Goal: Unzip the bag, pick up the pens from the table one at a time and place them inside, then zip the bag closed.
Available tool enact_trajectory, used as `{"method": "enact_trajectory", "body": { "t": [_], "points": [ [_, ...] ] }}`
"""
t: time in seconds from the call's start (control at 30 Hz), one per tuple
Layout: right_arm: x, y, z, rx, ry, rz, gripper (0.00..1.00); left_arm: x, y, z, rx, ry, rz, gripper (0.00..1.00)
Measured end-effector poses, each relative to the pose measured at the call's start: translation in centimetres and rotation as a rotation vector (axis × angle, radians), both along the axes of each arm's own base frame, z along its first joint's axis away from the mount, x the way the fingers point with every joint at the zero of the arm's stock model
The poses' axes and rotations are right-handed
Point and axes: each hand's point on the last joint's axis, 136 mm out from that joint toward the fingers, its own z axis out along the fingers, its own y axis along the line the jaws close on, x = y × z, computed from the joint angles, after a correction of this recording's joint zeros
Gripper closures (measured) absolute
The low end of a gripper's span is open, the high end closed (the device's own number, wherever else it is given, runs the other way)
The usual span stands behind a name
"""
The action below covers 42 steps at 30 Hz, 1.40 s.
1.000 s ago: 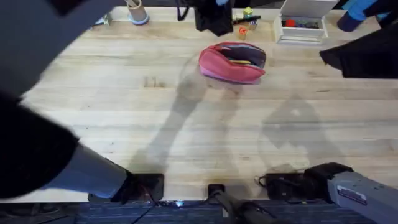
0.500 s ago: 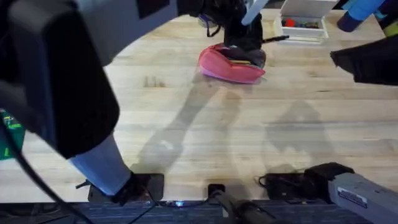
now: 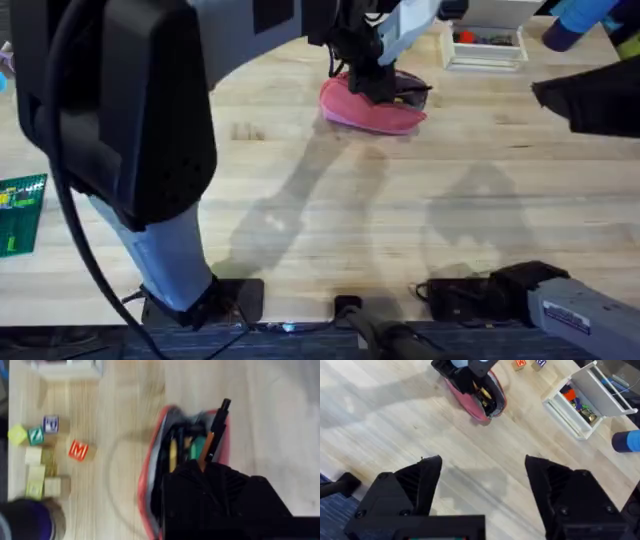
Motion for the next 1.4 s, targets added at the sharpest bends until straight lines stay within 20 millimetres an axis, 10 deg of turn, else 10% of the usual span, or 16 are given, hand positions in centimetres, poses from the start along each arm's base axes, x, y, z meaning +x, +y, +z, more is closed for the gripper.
{"method": "enact_trajectory", "body": {
  "t": [0.63,0.77,0.93,1.4],
  "points": [
    [0.0,0.0,0.0,0.0,0.0,0.0,0.006,2.9,4.0,-1.6,0.195,-0.095,0.136,0.948],
    [0.0,0.0,0.0,0.0,0.0,0.0,0.005,3.0,4.0,-1.6,0.199,-0.098,0.138,0.711],
    [0.0,0.0,0.0,0.0,0.0,0.0,0.005,3.0,3.9,-1.6,0.196,-0.102,0.135,0.049],
    [0.0,0.0,0.0,0.0,0.0,0.0,0.005,2.9,3.9,-1.6,0.199,-0.099,0.133,0.007]
  ]
}}
